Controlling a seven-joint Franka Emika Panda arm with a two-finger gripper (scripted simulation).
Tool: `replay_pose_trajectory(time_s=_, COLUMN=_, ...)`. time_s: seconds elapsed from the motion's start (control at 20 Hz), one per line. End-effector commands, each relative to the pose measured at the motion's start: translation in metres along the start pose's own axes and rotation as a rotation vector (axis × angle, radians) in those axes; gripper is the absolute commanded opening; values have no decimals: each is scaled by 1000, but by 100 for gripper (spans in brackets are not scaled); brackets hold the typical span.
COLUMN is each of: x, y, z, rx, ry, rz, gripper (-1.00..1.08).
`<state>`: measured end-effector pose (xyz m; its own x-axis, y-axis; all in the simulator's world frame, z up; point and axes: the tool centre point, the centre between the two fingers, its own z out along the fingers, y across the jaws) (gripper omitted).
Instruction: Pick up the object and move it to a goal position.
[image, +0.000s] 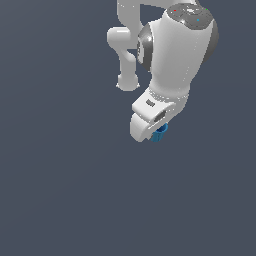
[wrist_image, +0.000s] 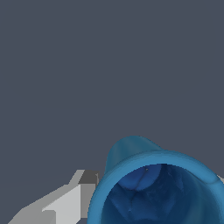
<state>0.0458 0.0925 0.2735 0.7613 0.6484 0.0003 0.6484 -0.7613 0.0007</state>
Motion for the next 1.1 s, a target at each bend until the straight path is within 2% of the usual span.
replay_pose_trajectory(time_s=0.0, x=12, y=-7, z=-20, rx=0, ry=0, rz=1, gripper=-100)
replay_pose_trajectory(time_s=0.5, x=40, y=-20, z=-65, rx=0, ry=0, rz=1, gripper=-100)
replay_pose_trajectory(time_s=1.05, x=47, y=-22, z=-73, rx=0, ry=0, rz=1, gripper=-100)
